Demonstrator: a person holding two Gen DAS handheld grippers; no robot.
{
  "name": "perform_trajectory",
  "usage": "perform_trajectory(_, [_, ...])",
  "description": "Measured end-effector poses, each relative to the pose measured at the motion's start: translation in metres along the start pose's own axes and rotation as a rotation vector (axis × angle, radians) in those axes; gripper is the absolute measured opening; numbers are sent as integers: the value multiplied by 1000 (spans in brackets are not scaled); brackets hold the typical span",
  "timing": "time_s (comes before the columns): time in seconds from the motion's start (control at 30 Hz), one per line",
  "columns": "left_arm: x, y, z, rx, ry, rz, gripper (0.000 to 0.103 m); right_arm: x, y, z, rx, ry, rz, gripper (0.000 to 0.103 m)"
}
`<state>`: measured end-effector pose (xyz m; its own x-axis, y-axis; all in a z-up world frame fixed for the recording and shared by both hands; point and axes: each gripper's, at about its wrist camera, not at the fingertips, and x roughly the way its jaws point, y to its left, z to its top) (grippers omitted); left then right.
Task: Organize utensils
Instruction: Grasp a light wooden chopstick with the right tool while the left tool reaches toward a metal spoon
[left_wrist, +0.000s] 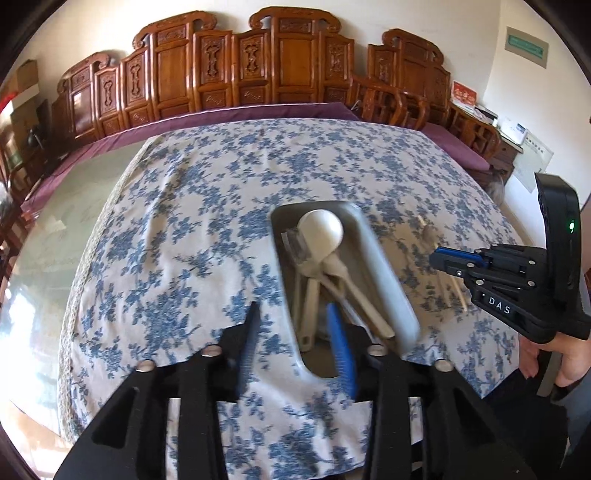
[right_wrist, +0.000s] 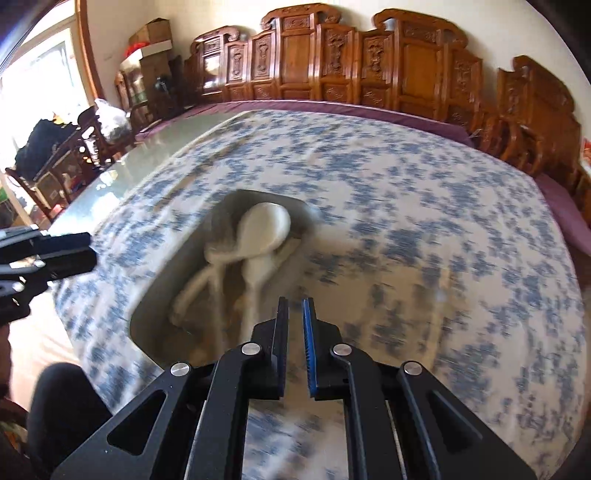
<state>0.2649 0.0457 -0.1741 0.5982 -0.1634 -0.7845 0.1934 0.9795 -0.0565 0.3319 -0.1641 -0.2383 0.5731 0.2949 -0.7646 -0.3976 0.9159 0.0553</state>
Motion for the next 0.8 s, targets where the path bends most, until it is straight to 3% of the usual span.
perform_trajectory(0.13, [8,-21,1,12,5,-10,59,8,-39,-21,44,35,-45,11])
perform_trajectory(0.2, [15,-30,2,16,7,-14,62,18,-57,-29,53,59,-69,11])
perform_trajectory(0.67, [53,-76,15,-7,7,-8,66,68,-96,-29,7,126,-113,15])
perform_trajectory(0.8, [59,-89,21,2,11,-14,66,67,-108,-29,28,139,-106,11])
